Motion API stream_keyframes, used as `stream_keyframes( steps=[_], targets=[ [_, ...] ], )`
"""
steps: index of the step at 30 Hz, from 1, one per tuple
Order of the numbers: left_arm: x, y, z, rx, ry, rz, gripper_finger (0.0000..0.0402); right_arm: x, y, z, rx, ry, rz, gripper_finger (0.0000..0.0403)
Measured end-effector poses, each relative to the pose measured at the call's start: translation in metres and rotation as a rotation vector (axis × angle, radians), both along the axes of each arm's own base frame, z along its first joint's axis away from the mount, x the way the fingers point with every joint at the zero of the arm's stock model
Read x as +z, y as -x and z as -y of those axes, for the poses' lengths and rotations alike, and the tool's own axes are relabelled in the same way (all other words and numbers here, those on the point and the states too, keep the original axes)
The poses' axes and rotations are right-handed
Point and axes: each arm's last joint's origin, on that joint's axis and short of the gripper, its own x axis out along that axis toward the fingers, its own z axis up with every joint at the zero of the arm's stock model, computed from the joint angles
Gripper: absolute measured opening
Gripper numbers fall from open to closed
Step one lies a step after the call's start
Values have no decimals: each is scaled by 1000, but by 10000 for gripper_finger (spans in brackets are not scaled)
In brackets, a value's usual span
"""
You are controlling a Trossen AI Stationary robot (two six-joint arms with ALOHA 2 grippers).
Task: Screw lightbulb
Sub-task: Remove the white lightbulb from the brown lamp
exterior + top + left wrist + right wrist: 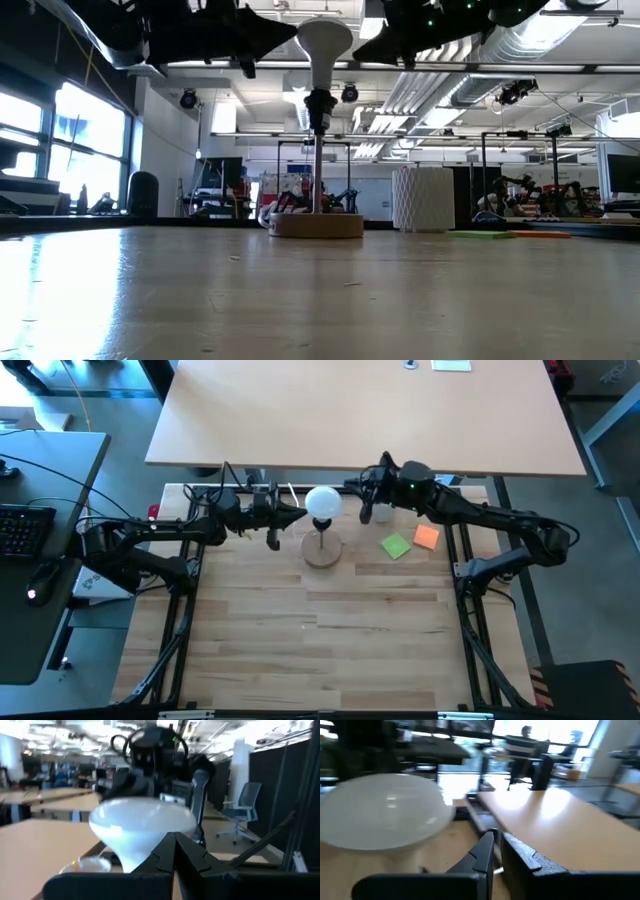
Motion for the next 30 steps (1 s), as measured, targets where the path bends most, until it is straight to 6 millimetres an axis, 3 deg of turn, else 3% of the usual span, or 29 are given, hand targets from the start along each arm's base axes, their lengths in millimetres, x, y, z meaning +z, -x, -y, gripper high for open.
stream_keyframes(
  steps=[3,7,11,16,23,30],
  targets=[
    [-5,0,-1,33,24,-53,0,4,6,2,-114,40,-17,30],
    [-8,4,-8,144,23,-111,0,10,18,-3,-120,57,-58,30],
    [-7,8,-17,232,2,-103,0,8,21,-17,90,-6,-107,30],
    [1,11,-23,248,-33,-17,0,7,10,-29,320,-70,-41,30],
    [2,11,-22,218,-29,-2,0,-1,-7,-23,305,-48,-9,30],
    [3,6,-11,147,-7,9,0,-2,-4,-14,218,-39,-13,30]
  ],
)
